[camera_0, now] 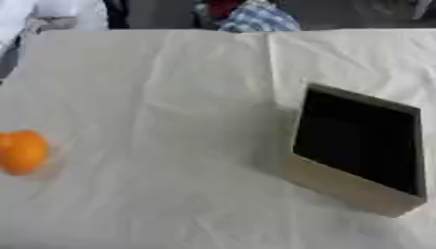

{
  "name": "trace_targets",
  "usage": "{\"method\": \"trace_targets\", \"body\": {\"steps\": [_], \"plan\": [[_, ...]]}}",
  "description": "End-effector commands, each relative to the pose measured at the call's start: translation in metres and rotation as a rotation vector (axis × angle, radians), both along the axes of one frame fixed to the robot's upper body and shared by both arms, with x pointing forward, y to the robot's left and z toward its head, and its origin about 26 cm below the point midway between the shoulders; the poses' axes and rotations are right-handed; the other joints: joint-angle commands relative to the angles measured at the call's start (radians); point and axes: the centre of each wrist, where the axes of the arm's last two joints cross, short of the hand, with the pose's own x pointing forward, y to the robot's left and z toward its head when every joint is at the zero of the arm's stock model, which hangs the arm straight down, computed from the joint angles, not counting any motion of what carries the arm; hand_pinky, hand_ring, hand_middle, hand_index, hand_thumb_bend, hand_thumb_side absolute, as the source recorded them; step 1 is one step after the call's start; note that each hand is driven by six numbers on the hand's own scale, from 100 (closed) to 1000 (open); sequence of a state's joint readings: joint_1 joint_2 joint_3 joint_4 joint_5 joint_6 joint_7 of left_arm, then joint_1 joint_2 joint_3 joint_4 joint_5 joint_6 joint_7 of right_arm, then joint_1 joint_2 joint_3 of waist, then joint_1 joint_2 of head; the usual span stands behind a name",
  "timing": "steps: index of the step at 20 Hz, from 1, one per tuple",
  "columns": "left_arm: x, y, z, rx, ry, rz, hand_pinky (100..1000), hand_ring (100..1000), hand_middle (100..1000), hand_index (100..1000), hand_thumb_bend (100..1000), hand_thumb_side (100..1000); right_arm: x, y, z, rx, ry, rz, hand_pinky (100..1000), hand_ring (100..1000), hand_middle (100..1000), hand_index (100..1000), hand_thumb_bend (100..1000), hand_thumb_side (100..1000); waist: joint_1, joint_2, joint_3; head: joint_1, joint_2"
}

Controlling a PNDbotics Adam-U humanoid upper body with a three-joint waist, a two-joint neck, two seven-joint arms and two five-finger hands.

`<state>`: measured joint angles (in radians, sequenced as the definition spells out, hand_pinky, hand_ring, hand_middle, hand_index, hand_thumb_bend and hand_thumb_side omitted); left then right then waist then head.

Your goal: Pick up objects on the table and place them in the box.

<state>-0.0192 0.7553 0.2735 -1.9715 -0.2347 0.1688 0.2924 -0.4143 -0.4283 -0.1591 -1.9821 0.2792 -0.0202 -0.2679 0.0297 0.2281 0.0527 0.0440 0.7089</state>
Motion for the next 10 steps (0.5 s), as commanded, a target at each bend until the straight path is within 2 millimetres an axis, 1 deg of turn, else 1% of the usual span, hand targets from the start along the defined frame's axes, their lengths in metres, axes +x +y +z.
{"method": "trace_targets", "body": {"steps": [1, 3, 4, 5, 6, 7, 8, 9, 10], "plan": [[0.0004, 0.0023, 0.0137, 0.069, 0.019, -0.01, 583, 688, 681, 792, 304, 645, -0.004, -0.0012, 0.0111, -0.035, -0.031, -0.006, 601, 689, 573, 786, 100, 792, 0.002, -0.017, 0.0, -0.007, -0.007], [0.0005, 0.0025, 0.0154, 0.088, 0.04, -0.013, 583, 688, 681, 792, 304, 645, -0.004, -0.0014, 0.0111, -0.035, -0.031, -0.007, 601, 689, 573, 786, 100, 792, 0.002, -0.017, 0.0, -0.009, -0.006], [0.0005, 0.0025, 0.0156, 0.098, 0.051, -0.015, 621, 717, 711, 810, 331, 644, -0.004, -0.0014, 0.0111, -0.036, -0.031, -0.007, 601, 689, 573, 786, 100, 793, 0.003, -0.017, 0.001, -0.01, -0.006], [0.0011, 0.003, 0.015, 0.149, 0.114, -0.023, 628, 722, 717, 813, 332, 643, -0.0041, -0.0013, 0.0111, -0.037, -0.03, -0.007, 601, 689, 573, 786, 100, 793, 0.004, -0.018, 0.001, -0.019, -0.006], [0.0018, 0.0033, 0.0159, 0.198, 0.169, -0.028, 654, 739, 734, 823, 351, 636, -0.0041, -0.0014, 0.011, -0.037, -0.029, -0.007, 600, 689, 573, 786, 100, 793, 0.005, -0.018, 0.002, -0.023, -0.006], [0.0023, 0.0033, 0.0171, 0.25, 0.225, -0.034, 660, 742, 737, 824, 362, 635, -0.0041, -0.0015, 0.0108, -0.036, -0.028, -0.008, 600, 689, 573, 786, 100, 793, 0.006, -0.018, 0.002, -0.026, -0.006], [0.0026, 0.0031, 0.0187, 0.29, 0.267, -0.036, 684, 755, 748, 823, 407, 612, -0.0041, -0.0016, 0.0107, -0.036, -0.027, -0.009, 600, 688, 572, 785, 100, 794, 0.006, -0.018, 0.003, -0.028, -0.007], [0.003, 0.0029, 0.0205, 0.33, 0.306, -0.037, 688, 757, 750, 824, 410, 608, -0.0042, -0.0016, 0.0107, -0.036, -0.026, -0.009, 600, 688, 573, 786, 100, 794, 0.006, -0.018, 0.003, -0.029, -0.007], [0.0037, 0.0029, 0.0228, 0.371, 0.341, -0.033, 722, 775, 764, 829, 450, 556, -0.0042, -0.0017, 0.0107, -0.037, -0.026, -0.009, 600, 689, 573, 785, 100, 794, 0.007, -0.018, 0.003, -0.029, -0.006]]}}
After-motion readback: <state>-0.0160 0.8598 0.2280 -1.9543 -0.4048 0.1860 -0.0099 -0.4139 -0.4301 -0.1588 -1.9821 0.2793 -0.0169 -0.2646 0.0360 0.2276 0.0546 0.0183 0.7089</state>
